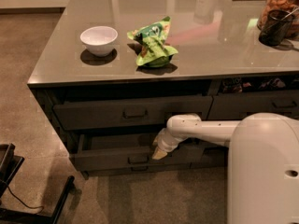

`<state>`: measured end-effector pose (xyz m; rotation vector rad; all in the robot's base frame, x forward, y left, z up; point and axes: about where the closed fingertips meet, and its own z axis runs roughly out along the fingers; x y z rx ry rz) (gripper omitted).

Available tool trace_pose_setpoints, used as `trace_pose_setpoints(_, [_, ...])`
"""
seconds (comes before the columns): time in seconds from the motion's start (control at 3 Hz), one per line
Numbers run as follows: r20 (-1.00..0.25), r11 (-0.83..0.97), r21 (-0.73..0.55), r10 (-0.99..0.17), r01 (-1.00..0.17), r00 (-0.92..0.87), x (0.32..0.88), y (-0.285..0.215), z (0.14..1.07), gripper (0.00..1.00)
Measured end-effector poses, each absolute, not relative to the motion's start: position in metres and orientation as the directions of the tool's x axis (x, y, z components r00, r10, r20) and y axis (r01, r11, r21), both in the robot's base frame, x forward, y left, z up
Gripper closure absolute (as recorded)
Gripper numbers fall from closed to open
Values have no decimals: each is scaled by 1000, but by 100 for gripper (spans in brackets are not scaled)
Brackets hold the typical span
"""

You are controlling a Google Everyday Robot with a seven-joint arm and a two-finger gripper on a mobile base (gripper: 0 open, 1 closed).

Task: Open middle drawer

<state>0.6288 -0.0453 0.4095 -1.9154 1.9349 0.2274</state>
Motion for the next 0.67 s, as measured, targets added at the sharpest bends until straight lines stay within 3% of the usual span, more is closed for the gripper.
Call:
trace_pose_setpoints(0.33, [-399, 26, -143, -916, -989, 33, 624, -40, 395, 11])
trace_pose_setpoints(0.67, [-391, 8, -112, -920, -994, 37, 617, -37, 385, 0])
